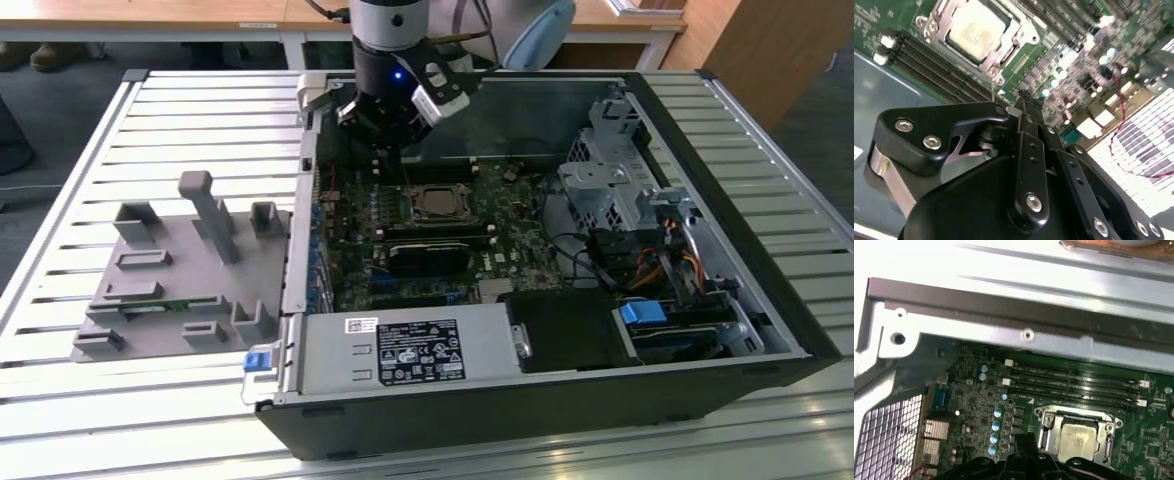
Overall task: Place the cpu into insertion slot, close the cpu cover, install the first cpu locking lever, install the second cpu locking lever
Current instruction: 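Install the first cpu locking lever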
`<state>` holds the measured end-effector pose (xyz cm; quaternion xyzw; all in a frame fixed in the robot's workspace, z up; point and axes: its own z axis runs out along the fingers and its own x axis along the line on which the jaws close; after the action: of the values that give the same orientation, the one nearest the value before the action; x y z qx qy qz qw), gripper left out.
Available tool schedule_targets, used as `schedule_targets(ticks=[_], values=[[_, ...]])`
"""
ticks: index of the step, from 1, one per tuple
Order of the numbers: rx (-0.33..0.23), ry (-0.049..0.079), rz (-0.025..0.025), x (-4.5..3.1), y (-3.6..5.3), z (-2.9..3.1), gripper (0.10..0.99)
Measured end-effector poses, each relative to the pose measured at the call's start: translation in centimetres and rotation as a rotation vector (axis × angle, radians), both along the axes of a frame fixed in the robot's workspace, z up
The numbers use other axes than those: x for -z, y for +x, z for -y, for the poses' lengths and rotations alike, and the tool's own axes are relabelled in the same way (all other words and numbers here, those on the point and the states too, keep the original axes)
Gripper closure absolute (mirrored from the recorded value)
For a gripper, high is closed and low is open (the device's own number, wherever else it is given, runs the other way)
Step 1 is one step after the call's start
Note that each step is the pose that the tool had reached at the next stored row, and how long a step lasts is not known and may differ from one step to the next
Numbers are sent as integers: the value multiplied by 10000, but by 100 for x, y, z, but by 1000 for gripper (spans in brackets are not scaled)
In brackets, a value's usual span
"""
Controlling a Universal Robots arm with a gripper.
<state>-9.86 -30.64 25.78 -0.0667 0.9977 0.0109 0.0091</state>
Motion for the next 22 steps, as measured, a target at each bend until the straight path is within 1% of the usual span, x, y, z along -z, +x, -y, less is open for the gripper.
schedule_targets(ticks=[6,8,10,12,17,22], values=[[15,9,1,46,-11,-124,980],[26,8,0,54,-11,-157,980],[49,9,0,58,-4,-178,980],[76,9,0,60,30,-188,980],[137,8,0,68,156,-199,980],[177,9,0,115,304,-218,980]])
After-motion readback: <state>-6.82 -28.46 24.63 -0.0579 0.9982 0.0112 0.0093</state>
